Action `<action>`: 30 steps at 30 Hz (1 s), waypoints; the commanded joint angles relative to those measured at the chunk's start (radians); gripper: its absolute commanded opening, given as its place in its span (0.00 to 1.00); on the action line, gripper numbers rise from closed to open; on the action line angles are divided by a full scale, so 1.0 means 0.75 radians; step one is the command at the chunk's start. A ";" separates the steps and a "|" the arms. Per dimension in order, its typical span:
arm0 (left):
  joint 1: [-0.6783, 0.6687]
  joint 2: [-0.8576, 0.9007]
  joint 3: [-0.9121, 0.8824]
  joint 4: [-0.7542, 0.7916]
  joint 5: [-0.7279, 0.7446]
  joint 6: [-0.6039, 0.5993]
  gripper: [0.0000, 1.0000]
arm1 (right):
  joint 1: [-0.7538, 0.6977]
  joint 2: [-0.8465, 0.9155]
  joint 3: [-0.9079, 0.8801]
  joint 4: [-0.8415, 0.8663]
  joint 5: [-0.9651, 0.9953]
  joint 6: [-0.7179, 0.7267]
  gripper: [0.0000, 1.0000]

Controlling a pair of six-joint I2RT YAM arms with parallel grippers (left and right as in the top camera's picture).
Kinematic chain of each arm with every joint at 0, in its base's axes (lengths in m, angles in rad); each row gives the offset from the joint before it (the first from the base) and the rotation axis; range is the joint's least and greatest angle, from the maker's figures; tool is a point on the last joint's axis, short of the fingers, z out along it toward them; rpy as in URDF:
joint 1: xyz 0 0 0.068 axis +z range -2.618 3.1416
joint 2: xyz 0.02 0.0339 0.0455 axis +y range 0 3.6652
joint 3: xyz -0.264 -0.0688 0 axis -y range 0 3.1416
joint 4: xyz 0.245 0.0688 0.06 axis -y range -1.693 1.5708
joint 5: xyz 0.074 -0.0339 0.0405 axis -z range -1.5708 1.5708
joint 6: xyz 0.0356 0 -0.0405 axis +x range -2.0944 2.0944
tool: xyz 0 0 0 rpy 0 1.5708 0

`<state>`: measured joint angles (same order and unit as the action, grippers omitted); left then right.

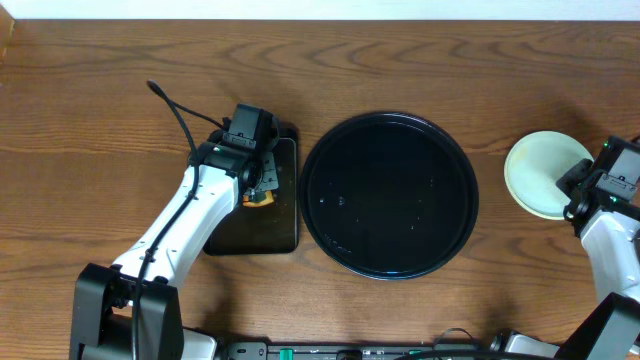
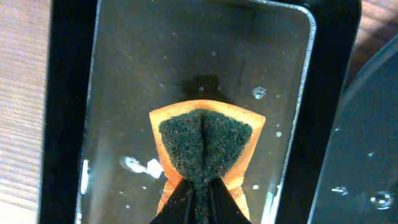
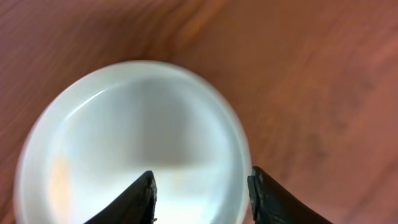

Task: Clean dirty plates on tray and stack at the side

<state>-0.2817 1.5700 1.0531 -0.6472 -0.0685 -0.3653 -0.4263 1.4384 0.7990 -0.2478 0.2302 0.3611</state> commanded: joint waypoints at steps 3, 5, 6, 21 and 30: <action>0.007 -0.001 -0.008 0.027 -0.145 0.136 0.08 | 0.086 -0.091 0.004 -0.067 -0.398 -0.248 0.48; 0.007 0.001 -0.008 0.062 -0.145 0.177 0.07 | 0.127 -0.130 0.004 -0.106 -0.491 -0.306 0.48; 0.007 0.002 -0.008 0.087 -0.145 0.201 0.08 | 0.149 -0.152 0.004 -0.127 -0.536 -0.328 0.48; 0.008 -0.102 0.065 0.087 -0.018 0.223 0.61 | 0.609 -0.321 0.014 -0.299 -0.550 -0.538 0.82; 0.015 -0.361 0.063 -0.354 -0.013 -0.013 0.72 | 0.712 -0.373 0.126 -0.553 -0.522 -0.457 0.99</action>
<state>-0.2813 1.3586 1.0863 -0.7807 -0.0853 -0.2485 0.1013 1.2079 0.8501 -0.5949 -0.1783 -0.0185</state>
